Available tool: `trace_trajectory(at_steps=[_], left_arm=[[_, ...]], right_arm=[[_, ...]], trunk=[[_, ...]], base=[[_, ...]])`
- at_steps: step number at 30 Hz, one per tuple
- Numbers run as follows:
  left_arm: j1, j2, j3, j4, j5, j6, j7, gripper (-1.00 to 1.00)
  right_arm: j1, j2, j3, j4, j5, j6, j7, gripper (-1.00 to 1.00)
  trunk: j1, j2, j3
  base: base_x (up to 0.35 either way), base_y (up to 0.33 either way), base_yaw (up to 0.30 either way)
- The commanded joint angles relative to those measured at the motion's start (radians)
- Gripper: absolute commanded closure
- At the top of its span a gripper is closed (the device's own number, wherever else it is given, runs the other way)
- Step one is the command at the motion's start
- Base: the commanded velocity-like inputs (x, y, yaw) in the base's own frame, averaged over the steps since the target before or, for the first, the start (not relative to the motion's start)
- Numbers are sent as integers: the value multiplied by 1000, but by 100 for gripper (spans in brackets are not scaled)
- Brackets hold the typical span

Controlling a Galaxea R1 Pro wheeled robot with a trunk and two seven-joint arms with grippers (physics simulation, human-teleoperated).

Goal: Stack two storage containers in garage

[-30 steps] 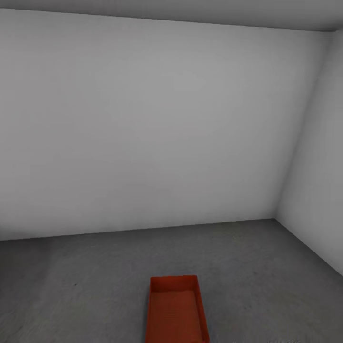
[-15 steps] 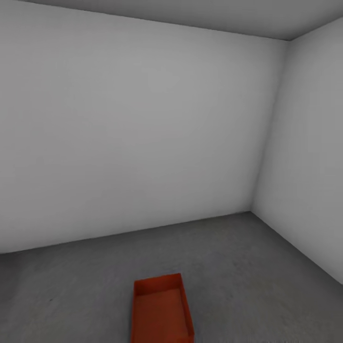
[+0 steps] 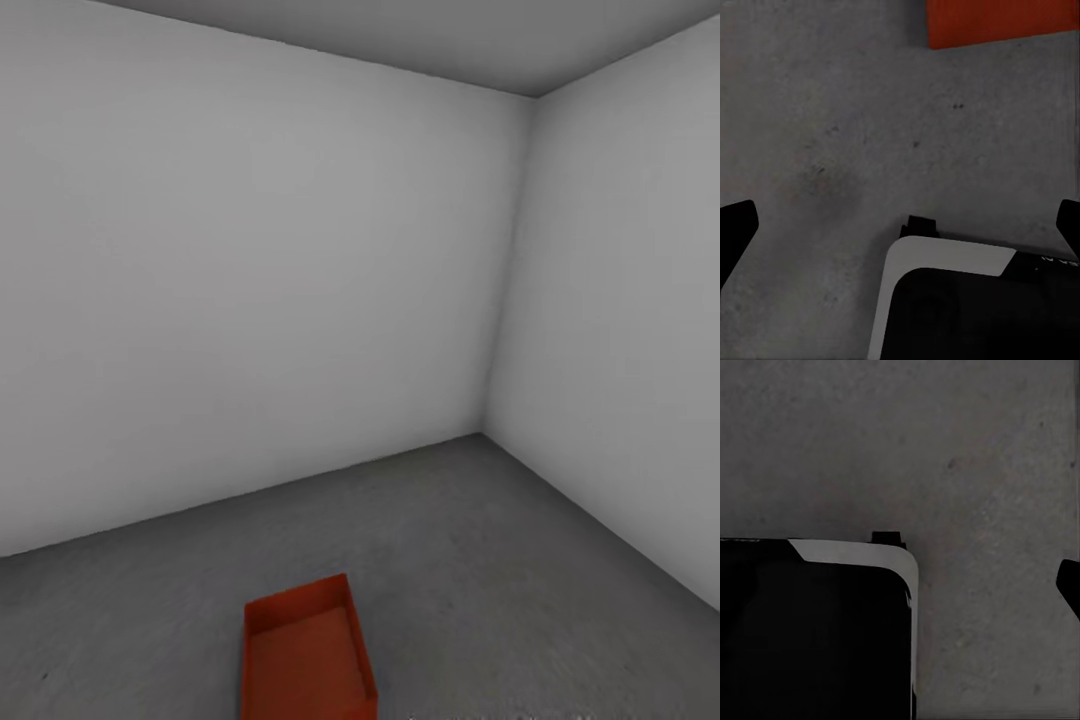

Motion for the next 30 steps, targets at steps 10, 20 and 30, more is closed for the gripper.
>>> trace_trajectory(at_steps=[10, 20, 30], left_arm=[[-1, 0, -9, 0, 6, -3, 3, -100], [0, 0, -9, 0, 6, -3, 3, -100], [-1, 0, -9, 0, 6, -3, 3, -100]], right_arm=[[-2, -1, 9, 3, -7, -2, -4, -100], [-2, 0, 11, 3, -3, 0, -4, -100], [-2, 1, 10, 3, -4, -1, -5, -100]], trunk=[[0, -1, -2], [0, -1, -2], [0, -1, -2]], base=[[0, 0, -287], [0, 0, -287], [0, 0, -287]])
